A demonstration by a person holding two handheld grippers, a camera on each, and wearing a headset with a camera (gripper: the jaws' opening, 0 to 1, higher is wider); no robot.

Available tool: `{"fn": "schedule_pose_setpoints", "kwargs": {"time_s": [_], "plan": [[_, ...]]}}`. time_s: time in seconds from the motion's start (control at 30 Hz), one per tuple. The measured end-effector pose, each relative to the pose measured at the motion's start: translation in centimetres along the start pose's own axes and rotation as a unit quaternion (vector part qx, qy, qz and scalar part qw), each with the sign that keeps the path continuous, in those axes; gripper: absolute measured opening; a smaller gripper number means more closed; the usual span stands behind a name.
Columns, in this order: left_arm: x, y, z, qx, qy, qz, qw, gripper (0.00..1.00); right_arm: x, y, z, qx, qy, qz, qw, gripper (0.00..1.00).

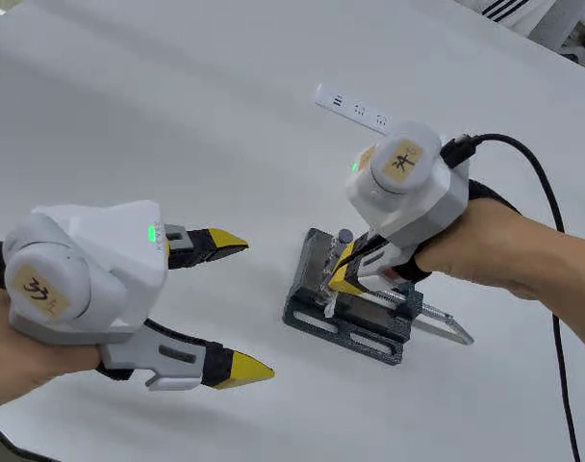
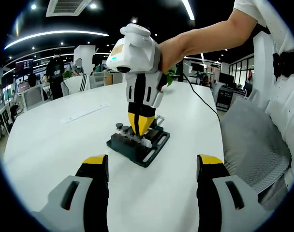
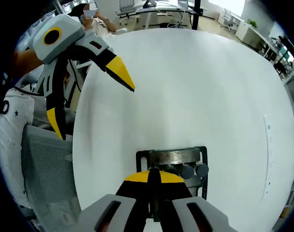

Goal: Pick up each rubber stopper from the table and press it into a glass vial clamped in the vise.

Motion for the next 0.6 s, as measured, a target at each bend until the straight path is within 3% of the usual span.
{"fn": "schedule_pose_setpoints", "kwargs": {"time_s": [0.6], "plan": [[0.52, 0.29, -0.52, -0.008, -0.009, 0.006, 0.9999, 0.74, -0.16, 0.41, 0.42, 0.037, -0.008, 0.019, 0.9991, 0.0]]}}
Point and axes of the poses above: the centre of the closed fingertips' face, and the gripper's own axes: y roughly backward along the fingers, x roughly to its right, z roughly out of its underside, the point moved 2 cm from there along y, roughly backward along the fingers, and after that the axes turned 15 degrees about -y, right-handed, at the moved point
